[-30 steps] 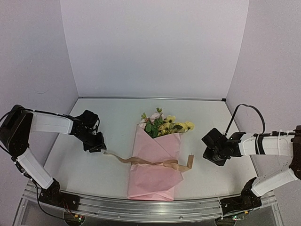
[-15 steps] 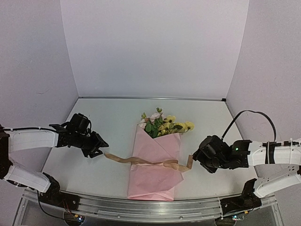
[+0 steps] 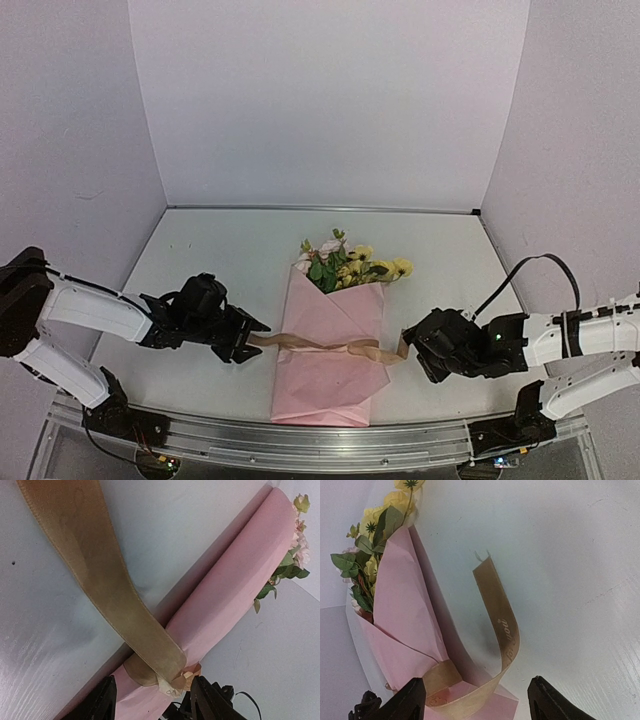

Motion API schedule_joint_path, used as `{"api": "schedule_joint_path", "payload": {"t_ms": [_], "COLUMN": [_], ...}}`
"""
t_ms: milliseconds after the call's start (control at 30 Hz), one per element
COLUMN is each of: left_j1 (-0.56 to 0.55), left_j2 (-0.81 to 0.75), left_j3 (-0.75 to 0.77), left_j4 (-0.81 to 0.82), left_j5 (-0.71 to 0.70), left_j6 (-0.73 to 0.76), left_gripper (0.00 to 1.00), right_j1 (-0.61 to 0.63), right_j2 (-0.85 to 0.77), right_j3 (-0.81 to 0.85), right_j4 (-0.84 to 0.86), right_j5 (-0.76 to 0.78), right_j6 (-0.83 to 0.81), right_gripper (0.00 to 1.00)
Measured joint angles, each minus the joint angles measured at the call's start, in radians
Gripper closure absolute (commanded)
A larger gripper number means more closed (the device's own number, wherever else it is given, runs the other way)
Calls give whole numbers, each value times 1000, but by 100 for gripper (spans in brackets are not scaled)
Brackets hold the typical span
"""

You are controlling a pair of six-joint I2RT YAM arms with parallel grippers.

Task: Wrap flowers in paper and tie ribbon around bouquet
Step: Tie the ribbon around the folded bouquet.

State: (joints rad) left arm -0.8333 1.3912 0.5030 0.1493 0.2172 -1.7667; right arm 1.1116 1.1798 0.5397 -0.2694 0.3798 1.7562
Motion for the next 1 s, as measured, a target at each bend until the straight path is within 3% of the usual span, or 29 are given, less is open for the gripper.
{"api": "schedule_joint_path", "payload": {"t_ms": [400, 533, 867, 1000], "left_j1": [-66, -66, -66, -66], "left_j2": [174, 213, 237, 254], "left_j3": [32, 32, 31, 23], "left_j4": [154, 190, 266, 289], "left_j5": [-44, -52, -70, -72], "left_j6": [-153, -176, -206, -206], "left_gripper": [46, 50, 80, 86], "right_j1": [11, 13, 18, 18], "right_j2": [-1, 14, 79, 107], "right_j3": [-4, -4, -16, -42], "right_j4": [35, 51, 135, 194], "right_j5": [31, 30, 4, -15], "right_j6": [73, 81, 125, 157], "right_gripper": [28, 28, 29, 31]}}
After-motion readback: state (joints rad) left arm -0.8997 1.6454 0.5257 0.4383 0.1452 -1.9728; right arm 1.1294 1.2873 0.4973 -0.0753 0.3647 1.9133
